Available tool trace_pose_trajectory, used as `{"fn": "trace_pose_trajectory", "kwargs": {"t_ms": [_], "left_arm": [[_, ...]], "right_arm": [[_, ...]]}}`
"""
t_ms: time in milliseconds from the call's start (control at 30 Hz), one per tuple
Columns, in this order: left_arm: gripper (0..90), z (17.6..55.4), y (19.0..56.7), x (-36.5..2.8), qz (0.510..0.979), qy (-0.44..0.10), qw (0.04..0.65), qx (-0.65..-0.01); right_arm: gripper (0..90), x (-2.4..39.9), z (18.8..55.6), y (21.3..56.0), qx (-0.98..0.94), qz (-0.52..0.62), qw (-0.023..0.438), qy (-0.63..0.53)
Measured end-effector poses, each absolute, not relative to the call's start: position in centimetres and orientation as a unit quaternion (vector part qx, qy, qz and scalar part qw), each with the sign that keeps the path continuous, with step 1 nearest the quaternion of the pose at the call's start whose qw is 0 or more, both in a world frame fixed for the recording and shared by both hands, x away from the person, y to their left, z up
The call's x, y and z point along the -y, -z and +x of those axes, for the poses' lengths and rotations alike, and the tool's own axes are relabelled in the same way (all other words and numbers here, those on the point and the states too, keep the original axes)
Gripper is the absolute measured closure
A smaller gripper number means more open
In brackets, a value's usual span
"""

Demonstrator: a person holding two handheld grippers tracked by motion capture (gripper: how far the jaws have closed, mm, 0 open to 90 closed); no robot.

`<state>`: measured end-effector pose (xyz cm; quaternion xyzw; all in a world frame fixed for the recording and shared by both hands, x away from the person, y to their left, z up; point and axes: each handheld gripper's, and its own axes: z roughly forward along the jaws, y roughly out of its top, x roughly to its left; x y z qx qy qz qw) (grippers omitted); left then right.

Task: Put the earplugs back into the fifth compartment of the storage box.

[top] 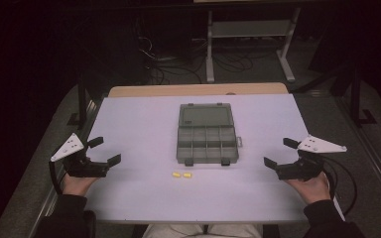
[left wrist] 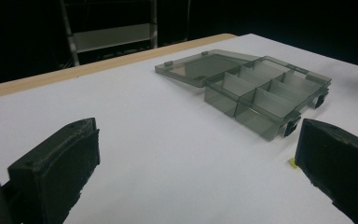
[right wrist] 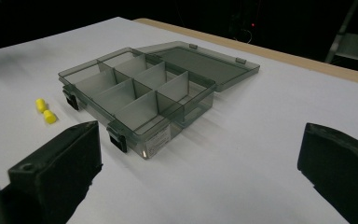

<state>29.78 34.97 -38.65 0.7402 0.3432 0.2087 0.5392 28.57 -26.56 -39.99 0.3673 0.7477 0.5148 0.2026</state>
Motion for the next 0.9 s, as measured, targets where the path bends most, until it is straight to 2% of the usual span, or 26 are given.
{"fn": "trace_pose_trajectory", "kwargs": {"t_ms": [500, 900], "left_arm": [[0.0, 30.2, 38.7, -35.3, 0.742, -0.197, 0.547, -0.335], [0.0, 30.6, 36.9, -33.5, 0.785, -0.191, 0.511, -0.292]], "right_arm": [[0.0, 26.3, 28.4, 39.9, -0.753, 0.357, 0.200, -0.515], [0.0, 25.9, 28.4, 40.1, -0.768, 0.351, 0.198, -0.498]]}}
